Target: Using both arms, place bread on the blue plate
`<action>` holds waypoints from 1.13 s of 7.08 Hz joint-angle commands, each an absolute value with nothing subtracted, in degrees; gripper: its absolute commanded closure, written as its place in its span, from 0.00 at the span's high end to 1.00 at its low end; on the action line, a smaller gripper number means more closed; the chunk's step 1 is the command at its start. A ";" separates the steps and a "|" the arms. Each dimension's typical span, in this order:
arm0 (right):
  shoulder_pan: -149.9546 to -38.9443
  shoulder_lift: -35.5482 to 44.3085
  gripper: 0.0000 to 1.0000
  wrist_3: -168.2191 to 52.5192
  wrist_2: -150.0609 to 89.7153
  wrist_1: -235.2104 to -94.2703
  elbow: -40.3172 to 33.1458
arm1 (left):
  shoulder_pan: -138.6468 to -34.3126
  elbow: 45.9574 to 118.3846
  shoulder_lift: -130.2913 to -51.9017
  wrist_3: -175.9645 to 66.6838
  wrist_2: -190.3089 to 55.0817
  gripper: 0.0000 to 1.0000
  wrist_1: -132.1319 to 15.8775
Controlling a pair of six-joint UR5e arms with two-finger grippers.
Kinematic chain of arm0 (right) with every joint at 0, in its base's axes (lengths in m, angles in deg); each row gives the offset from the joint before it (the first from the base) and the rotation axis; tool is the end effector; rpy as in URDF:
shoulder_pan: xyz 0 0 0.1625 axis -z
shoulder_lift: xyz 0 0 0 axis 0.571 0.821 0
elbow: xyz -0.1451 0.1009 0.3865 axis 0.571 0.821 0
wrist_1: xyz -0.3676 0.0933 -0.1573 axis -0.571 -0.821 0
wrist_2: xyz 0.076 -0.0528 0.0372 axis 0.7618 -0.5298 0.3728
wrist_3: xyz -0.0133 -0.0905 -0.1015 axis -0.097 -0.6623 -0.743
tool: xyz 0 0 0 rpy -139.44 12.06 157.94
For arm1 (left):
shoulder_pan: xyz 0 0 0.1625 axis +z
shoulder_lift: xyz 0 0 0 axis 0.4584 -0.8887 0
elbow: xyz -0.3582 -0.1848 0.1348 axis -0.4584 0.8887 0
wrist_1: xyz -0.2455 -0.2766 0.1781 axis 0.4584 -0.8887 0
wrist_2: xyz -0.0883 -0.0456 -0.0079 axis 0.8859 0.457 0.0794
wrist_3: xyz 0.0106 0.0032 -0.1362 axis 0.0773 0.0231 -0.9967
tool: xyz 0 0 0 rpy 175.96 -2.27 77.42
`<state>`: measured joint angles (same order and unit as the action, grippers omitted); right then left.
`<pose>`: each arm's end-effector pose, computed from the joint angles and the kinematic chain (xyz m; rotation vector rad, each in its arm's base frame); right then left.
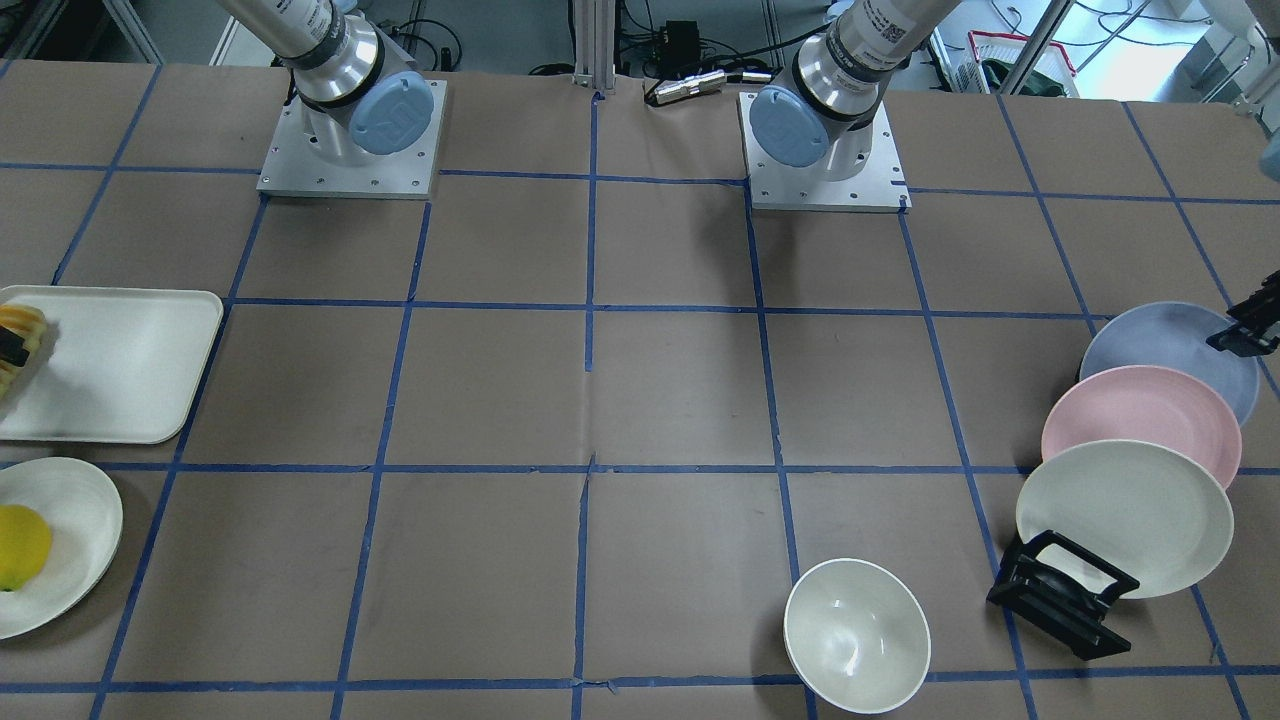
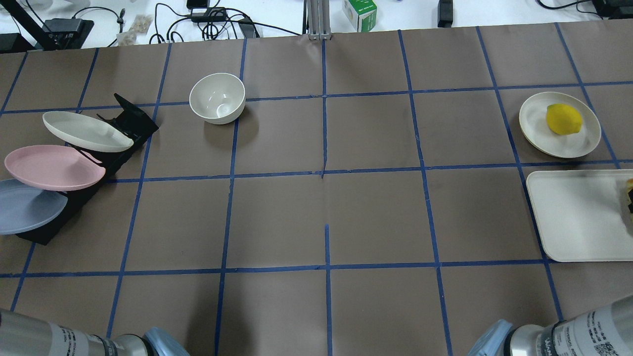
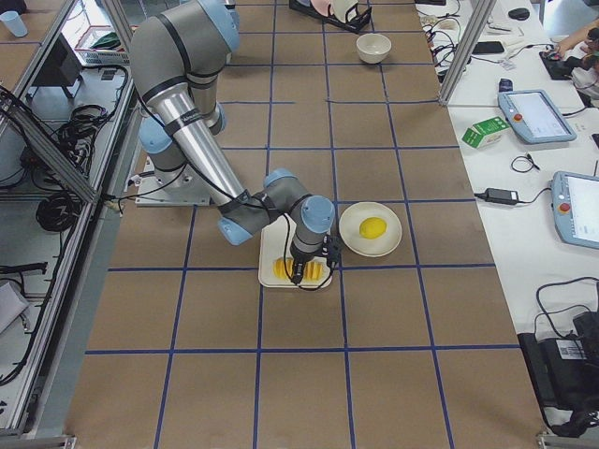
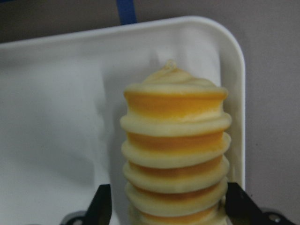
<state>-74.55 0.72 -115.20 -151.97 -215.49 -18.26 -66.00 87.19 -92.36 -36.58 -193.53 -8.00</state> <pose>-0.3536 -0.4400 0.1526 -0.2443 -3.0641 -0.2423 0.3984 -0.4468 0.2469 -1.1830 2.6840 0.2378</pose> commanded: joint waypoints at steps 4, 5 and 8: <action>-75.77 7.23 0.00 -115.05 -151.02 -209.58 -18.26 | -65.87 86.21 -91.90 -35.51 -193.74 0.00 -8.47; -77.86 11.00 0.00 -114.96 -151.02 -205.02 -18.17 | -65.96 86.21 -90.67 -35.69 -194.00 0.00 -8.99; -86.91 19.01 0.00 -112.15 -150.93 -197.53 -18.17 | -65.69 81.93 -87.42 -35.52 -196.54 0.00 -15.63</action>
<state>-83.06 15.95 -113.34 -151.00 -200.81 -18.17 -65.76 84.12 -88.72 -35.53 -195.42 -11.66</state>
